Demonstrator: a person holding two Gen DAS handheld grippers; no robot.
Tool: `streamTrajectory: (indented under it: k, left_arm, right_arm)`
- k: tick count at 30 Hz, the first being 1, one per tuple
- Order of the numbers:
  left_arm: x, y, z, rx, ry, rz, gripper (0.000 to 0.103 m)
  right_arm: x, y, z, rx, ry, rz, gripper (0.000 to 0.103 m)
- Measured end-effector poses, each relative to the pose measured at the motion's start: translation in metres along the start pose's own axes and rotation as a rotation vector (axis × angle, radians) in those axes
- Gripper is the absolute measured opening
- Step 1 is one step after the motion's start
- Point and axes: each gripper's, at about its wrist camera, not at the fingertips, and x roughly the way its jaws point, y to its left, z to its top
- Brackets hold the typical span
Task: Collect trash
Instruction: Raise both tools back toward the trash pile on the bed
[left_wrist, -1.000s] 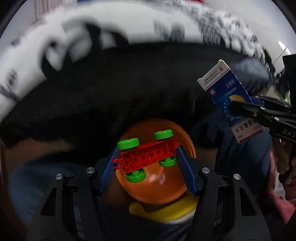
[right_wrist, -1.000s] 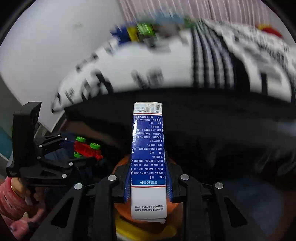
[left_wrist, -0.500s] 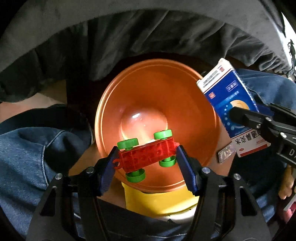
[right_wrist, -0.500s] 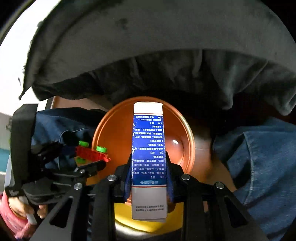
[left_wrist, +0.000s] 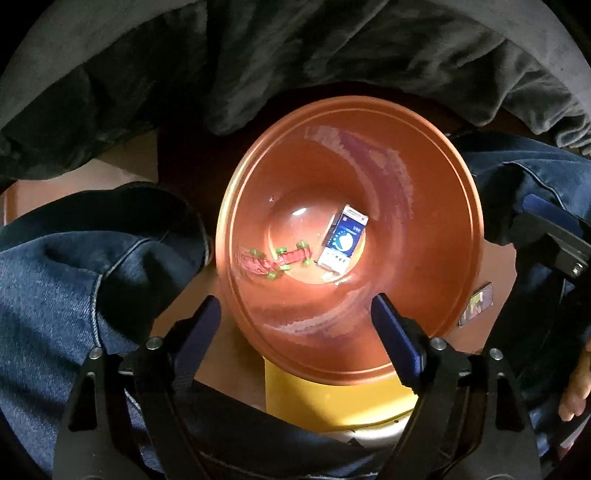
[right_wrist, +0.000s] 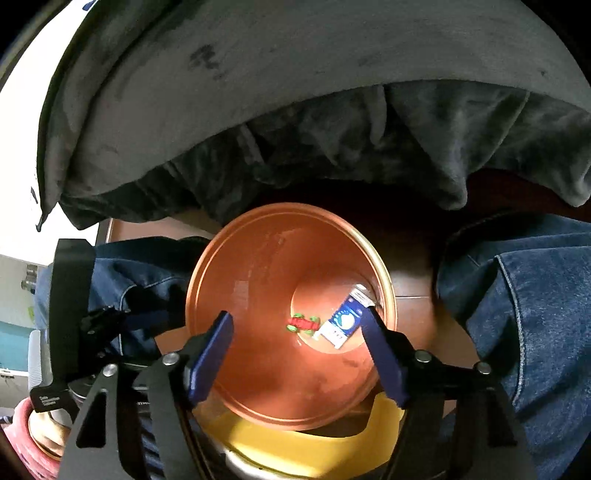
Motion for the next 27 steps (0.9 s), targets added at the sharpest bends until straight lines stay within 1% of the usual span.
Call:
streamTrajectory:
  k: [4,8,11,14,16,18,19,21,22,23,24,25,26,27]
  left_arm:
    - [-0.004,-0.002,0.002,-0.005,-0.004,0.017,0.081]
    - [-0.012,-0.006,0.003,0.002,-0.025,0.032,0.081]
    - [-0.021,-0.007,0.002,0.007,-0.051,0.04,0.081]
    - [-0.037,-0.006,0.001,0.011,-0.108,0.052,0.081]
    - [-0.059,-0.003,0.001,0.005,-0.189,0.059,0.081]
    - [-0.089,0.0,0.001,-0.002,-0.293,0.048,0.081]
    - [-0.102,0.001,0.001,-0.004,-0.343,0.044,0.081]
    - [-0.138,0.003,0.0,-0.001,-0.473,0.054,0.081]
    - [-0.15,0.005,-0.001,0.002,-0.521,0.066,0.081]
    - [-0.17,0.006,-0.001,0.006,-0.597,0.088,0.081]
    - [-0.185,0.006,0.0,0.007,-0.655,0.104,0.081]
    - [-0.198,0.007,0.0,0.007,-0.701,0.118,0.082]
    - [-0.212,0.008,0.001,0.003,-0.757,0.133,0.085]
    - [-0.224,0.01,0.002,-0.001,-0.806,0.145,0.091]
  right_arm:
    - [-0.005,-0.003,0.001,0.007,-0.011,0.005,0.076]
    - [-0.01,-0.003,0.001,0.012,-0.026,0.006,0.076]
    - [-0.021,-0.003,0.002,0.005,-0.054,-0.005,0.077]
    - [-0.037,0.0,0.004,-0.005,-0.099,-0.02,0.077]
    - [-0.055,0.004,0.008,-0.014,-0.148,-0.032,0.077]
    - [-0.073,0.009,0.01,-0.033,-0.209,-0.052,0.077]
    - [-0.087,0.013,0.013,-0.046,-0.254,-0.068,0.078]
    - [-0.111,0.021,0.018,-0.072,-0.345,-0.096,0.082]
    - [-0.126,0.025,0.021,-0.089,-0.399,-0.113,0.083]
    - [-0.14,0.031,0.025,-0.108,-0.455,-0.134,0.084]
    - [-0.149,0.035,0.027,-0.123,-0.497,-0.151,0.085]
    - [-0.161,0.04,0.031,-0.141,-0.545,-0.169,0.088]
    - [-0.172,0.044,0.036,-0.152,-0.59,-0.183,0.088]
    - [-0.178,0.048,0.04,-0.157,-0.621,-0.191,0.088]
